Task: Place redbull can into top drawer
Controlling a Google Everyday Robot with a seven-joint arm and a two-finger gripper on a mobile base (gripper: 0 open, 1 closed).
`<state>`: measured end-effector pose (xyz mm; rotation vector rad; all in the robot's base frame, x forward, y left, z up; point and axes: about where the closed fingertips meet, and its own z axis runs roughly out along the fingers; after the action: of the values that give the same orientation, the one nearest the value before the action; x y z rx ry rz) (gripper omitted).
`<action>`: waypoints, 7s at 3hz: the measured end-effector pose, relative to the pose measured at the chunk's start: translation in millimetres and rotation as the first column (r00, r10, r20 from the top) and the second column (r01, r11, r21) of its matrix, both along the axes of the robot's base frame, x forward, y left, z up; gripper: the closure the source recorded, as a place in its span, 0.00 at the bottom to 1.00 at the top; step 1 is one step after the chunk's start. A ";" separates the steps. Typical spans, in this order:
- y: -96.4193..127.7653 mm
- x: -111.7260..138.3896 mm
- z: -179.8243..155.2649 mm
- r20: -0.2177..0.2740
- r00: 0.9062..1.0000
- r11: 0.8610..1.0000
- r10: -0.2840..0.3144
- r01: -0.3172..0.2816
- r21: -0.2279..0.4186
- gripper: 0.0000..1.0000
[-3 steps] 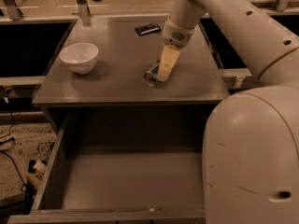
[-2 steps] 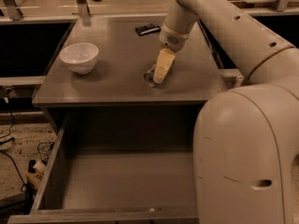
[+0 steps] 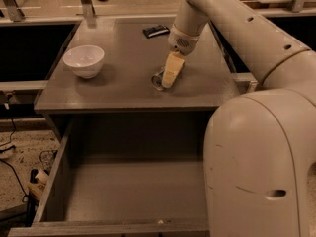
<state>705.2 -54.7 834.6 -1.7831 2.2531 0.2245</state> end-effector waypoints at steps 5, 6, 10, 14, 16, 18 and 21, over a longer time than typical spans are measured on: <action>-4.6 -11.5 31.1 0.060 0.996 0.997 0.058 -0.061 0.049 1.00; -16.9 -27.1 54.9 0.104 0.991 0.993 0.089 -0.096 0.065 1.00; -111.8 -102.9 94.7 0.212 0.969 0.976 0.124 -0.158 0.150 1.00; -72.7 -185.6 69.7 0.197 0.910 0.902 0.365 -0.398 0.169 1.00; -77.7 -247.7 59.0 0.163 0.890 0.879 0.425 -0.449 0.162 1.00; -71.0 -240.6 31.6 0.140 0.917 0.896 0.375 -0.397 0.199 1.00; -46.0 -250.7 -29.6 0.071 0.927 0.890 0.367 -0.373 0.263 1.00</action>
Offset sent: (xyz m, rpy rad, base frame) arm 0.0000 0.0000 0.0000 0.0000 0.0000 0.0000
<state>454.5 -100.7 805.0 -2.0292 1.7449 0.5582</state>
